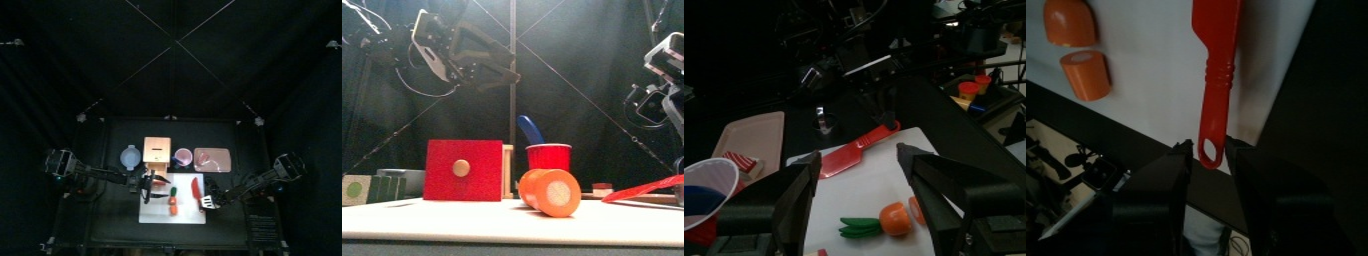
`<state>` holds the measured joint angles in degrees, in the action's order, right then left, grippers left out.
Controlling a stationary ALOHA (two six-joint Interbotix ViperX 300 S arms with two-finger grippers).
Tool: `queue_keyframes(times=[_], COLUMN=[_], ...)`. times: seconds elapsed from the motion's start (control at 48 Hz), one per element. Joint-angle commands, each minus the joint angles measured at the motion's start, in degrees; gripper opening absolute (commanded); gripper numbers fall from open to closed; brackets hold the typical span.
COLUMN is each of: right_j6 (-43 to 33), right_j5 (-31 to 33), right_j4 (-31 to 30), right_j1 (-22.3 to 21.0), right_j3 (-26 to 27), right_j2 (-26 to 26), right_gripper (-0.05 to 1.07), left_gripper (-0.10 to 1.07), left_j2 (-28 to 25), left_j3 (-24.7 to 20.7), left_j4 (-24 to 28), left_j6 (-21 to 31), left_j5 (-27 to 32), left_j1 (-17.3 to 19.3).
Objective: Drop knife
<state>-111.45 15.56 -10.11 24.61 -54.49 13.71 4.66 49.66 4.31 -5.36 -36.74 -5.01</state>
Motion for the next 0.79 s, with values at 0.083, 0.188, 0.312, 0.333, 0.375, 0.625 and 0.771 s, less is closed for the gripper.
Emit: queue_keyframes(times=[0.083,0.188,0.312,0.333,0.375,0.625,0.771], right_j6=[0.18,0.18,1.58,2.55,4.39,18.63,25.58], right_j5=[0.97,2.29,5.54,6.33,7.29,6.86,3.87], right_j4=[-3.52,-6.86,-14.68,-17.49,-21.71,-44.12,-48.25], right_j1=[1.14,1.58,1.41,1.23,0.79,-5.98,-11.95], right_j3=[2.29,2.55,2.46,2.46,2.37,3.34,3.25], right_j2=[1.23,2.2,4.83,5.71,6.94,14.5,16.44], right_gripper=[0.72,0.72,0.71,0.71,0.71,0.7,0.7], left_gripper=[0.94,0.94,0.94,0.94,0.94,0.94,0.93], left_j2=[0.88,0.88,1.32,1.49,2.02,7.56,11.69], left_j3=[-0.26,-0.44,-0.44,-0.35,-0.18,3.25,7.03], left_j4=[-0.7,-1.14,-2.11,-2.37,-3.08,-9.23,-12.13], left_j6=[0.0,0.0,0.0,0.0,0.09,0.0,0.09], left_j5=[0.62,1.67,1.85,1.85,1.93,3.08,4.83], left_j1=[0.0,-0.18,0.0,0.0,0.0,-0.26,0.18])
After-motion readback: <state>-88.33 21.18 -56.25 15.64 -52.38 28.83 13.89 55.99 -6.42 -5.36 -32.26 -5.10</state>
